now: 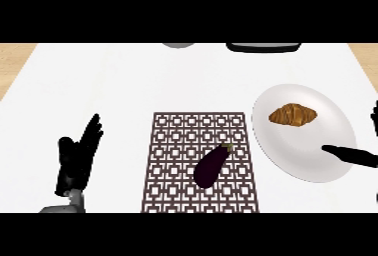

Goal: Pick the croissant from the placemat and place it in the plate

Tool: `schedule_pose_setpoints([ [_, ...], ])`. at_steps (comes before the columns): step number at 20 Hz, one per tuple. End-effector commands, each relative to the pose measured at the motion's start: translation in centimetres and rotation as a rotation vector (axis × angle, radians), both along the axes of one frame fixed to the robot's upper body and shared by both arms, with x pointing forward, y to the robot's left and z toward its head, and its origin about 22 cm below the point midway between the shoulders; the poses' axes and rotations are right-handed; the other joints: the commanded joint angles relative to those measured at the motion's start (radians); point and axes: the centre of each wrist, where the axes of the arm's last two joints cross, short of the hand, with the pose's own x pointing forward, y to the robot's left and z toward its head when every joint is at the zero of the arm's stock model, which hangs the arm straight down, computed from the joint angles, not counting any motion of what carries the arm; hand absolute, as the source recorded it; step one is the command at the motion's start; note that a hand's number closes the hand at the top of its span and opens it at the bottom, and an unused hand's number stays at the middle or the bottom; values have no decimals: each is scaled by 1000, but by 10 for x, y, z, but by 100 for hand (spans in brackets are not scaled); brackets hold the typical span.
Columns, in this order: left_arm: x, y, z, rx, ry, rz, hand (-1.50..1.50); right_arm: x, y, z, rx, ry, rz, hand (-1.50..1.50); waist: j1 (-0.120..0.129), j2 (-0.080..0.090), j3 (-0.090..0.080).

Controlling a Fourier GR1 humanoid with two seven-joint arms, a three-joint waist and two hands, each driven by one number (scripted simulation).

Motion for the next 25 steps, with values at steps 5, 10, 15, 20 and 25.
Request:
schedule_pose_setpoints([
  [5, 8, 1, 18, -5, 10, 3, 0, -10, -30, -1, 2, 7, -54, -150, 0, 0, 0],
  [10, 13, 5, 13, -1, -3, 5, 0, -32, -53, -21, -2, -36, -87, -150, 1, 0, 0],
  [15, -2, -12, 4, 8, 6, 1, 0, -41, -46, -17, -31, -10, -159, -150, -2, -1, 0],
  [20, -5, 6, 1, -1, 2, 5, 0, -38, -68, -21, -24, -21, -200, -150, 2, 0, 0],
  [25, 21, -23, -6, 5, 3, -4, 0, -55, -91, -14, -65, 17, -220, -150, -3, 1, 0],
])
